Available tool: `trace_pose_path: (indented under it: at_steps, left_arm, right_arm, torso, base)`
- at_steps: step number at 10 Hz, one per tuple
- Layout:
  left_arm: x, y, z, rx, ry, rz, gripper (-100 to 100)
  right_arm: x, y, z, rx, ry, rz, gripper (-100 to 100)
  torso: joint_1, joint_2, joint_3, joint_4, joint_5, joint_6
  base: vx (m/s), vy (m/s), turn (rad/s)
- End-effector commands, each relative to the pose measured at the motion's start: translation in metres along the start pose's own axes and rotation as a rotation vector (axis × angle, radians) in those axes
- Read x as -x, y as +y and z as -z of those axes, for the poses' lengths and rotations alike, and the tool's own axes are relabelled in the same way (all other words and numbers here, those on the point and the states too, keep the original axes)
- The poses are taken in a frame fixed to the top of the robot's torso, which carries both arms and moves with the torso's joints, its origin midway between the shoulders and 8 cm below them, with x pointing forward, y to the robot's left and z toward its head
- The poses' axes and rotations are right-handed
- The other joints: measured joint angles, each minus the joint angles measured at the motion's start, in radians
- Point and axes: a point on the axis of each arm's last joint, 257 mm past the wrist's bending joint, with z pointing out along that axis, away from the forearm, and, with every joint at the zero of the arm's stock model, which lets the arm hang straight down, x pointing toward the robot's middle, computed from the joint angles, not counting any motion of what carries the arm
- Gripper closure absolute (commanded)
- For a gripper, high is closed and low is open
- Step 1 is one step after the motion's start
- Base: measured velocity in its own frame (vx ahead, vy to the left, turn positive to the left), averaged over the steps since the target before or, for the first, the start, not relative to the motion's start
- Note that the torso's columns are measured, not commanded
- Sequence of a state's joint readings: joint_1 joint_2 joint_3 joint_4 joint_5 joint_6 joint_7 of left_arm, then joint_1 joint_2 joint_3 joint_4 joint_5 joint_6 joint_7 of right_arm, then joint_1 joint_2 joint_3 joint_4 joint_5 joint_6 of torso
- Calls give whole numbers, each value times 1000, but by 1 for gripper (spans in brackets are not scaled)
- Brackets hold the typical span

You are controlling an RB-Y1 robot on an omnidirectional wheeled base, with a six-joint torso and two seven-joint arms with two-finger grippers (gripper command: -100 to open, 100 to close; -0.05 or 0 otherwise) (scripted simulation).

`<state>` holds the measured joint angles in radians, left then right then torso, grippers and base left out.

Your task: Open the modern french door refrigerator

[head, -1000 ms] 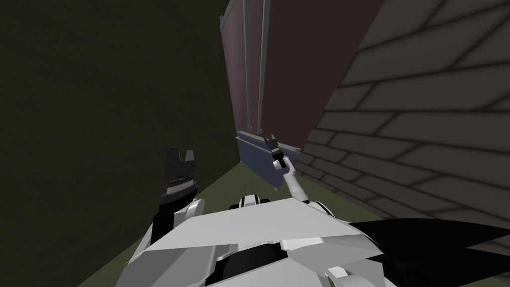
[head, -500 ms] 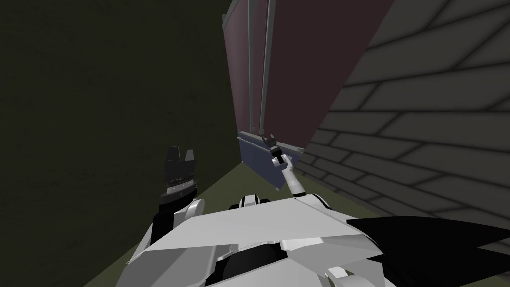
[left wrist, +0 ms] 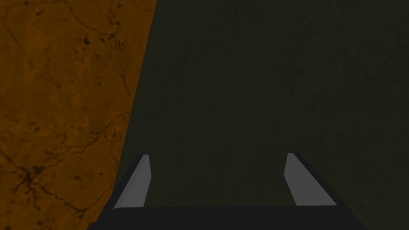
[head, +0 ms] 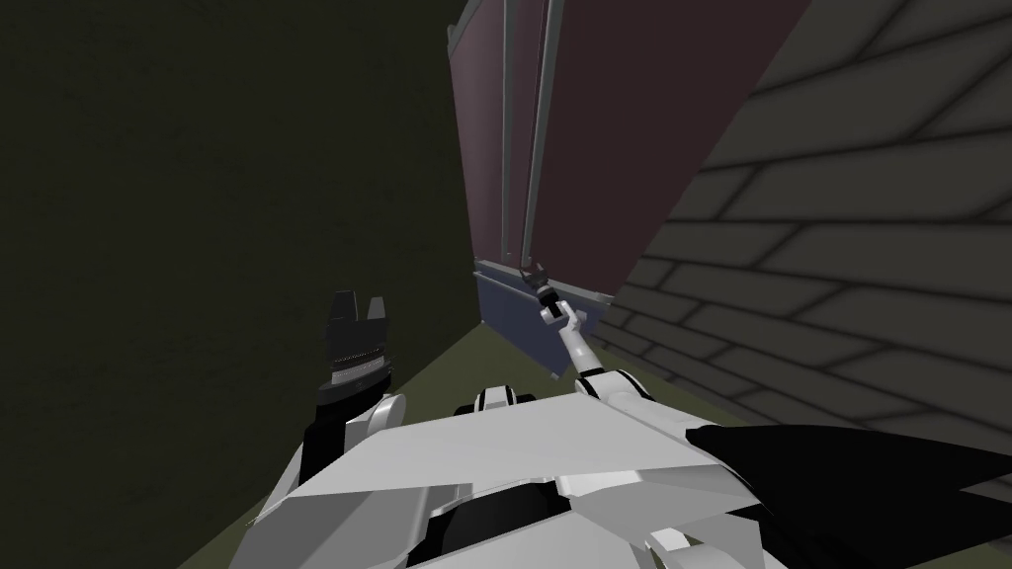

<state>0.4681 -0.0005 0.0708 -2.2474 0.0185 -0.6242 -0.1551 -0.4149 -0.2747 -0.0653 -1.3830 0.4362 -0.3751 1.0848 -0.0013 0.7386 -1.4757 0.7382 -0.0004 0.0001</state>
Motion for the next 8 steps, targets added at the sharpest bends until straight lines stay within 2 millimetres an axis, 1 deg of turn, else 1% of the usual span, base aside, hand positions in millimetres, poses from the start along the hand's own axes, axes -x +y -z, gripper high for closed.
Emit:
trace_pose_path:
  at_steps: [1,2,3,4,5,7,8]
  left_arm:
    - [0,0,0,0,0,0,0]
    - [0,0,0,0,0,0,0]
    - [0,0,0,0,0,0,0]
    - [0,0,0,0,0,0,0]
    - [0,0,0,0,0,0,0]
    - [0,0,0,0,0,0,0]
    - [0,0,0,0,0,0,0]
  right_arm:
    - [-14,-9,-8,1,41,114,-100]
    - [-16,-16,-15,2,52,170,-100]
    - [-23,-16,-13,2,68,181,-100]
    - [-31,-24,-18,3,92,245,-100]
    - [-32,-24,-18,3,94,244,-100]
    - [-46,-41,-25,4,142,361,-100]
    - [-47,-41,-24,4,146,361,-100]
  torso:
    - [-1,1,0,0,0,0]
    - [0,0,0,0,0,0]
    - [3,-1,-1,0,1,0]
    - [2,-1,-1,0,1,0]
    - [1,-1,0,0,0,0]
    - [1,-1,0,0,0,0]
    - [2,-1,0,0,1,0]
  base:
    - [16,53,-13]
    - [34,83,-24]
    - [26,68,-8]
    - [24,69,-11]
    - [20,58,-7]
    - [25,72,-17]
    - [11,60,-10]
